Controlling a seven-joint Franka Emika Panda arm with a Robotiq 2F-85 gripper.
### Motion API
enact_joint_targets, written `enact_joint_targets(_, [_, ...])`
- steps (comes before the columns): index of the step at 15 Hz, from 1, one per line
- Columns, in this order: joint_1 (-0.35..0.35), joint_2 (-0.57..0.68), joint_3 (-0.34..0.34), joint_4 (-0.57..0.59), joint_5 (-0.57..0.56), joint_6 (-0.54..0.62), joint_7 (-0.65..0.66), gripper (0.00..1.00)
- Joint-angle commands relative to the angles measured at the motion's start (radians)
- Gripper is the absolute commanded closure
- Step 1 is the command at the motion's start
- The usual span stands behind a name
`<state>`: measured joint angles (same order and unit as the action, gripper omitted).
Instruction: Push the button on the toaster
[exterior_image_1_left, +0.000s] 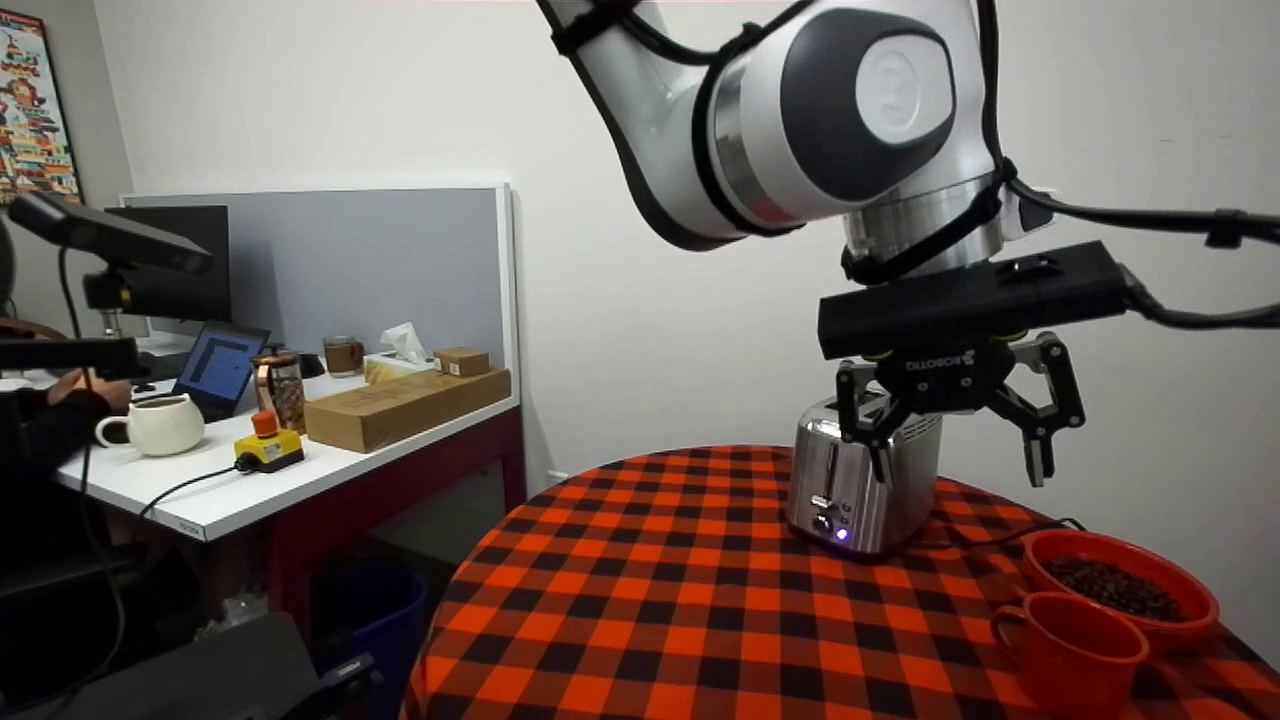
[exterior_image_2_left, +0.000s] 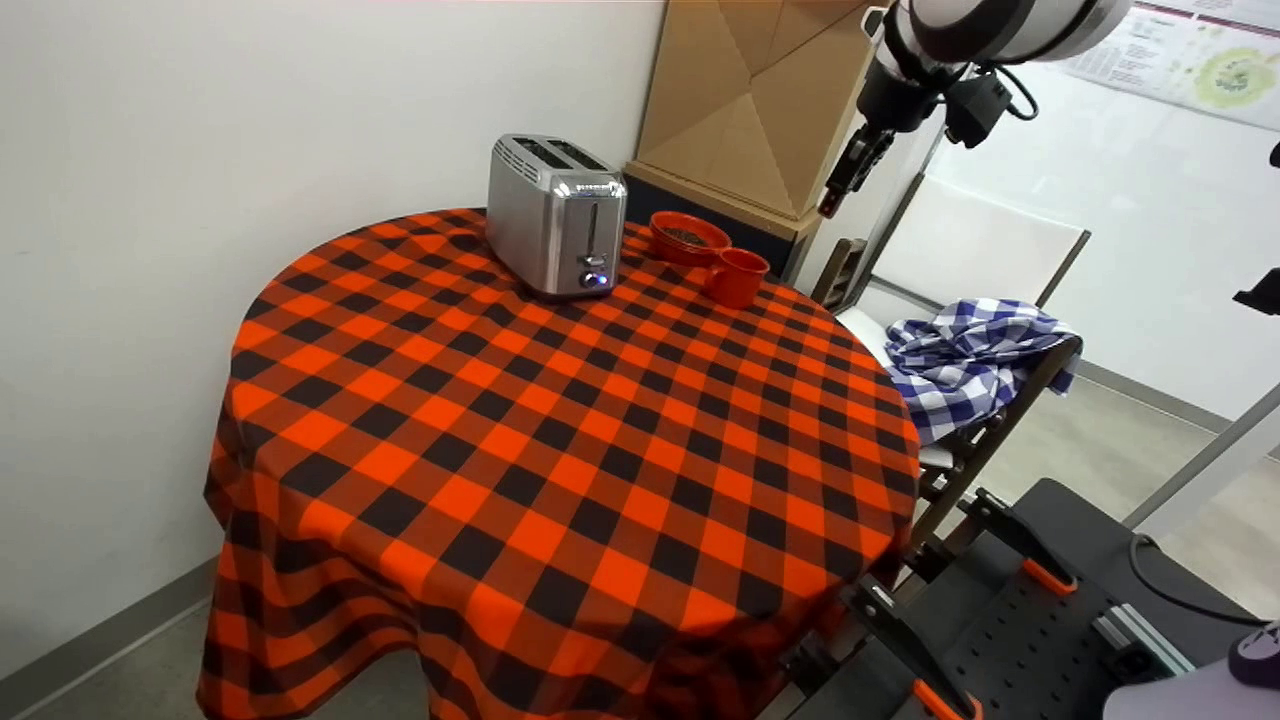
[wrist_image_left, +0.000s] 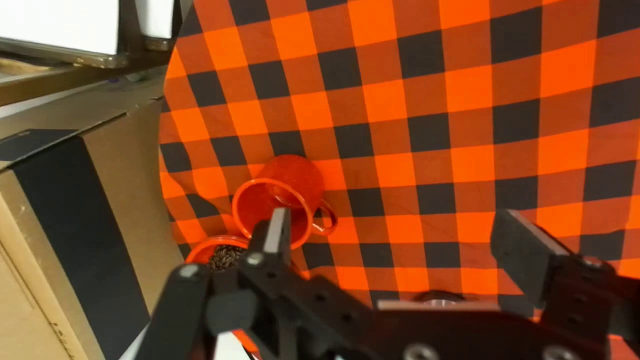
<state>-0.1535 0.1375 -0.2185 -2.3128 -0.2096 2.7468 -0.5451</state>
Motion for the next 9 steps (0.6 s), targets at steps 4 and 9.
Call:
enact_joint_targets(4, [-0.102,0.216,0.148,0.139,0.214,0.098,-0.018,0.00])
enact_joint_targets(9, [-0.132,0.352,0.218,0.252,0.200,0.104,0.008,0.00])
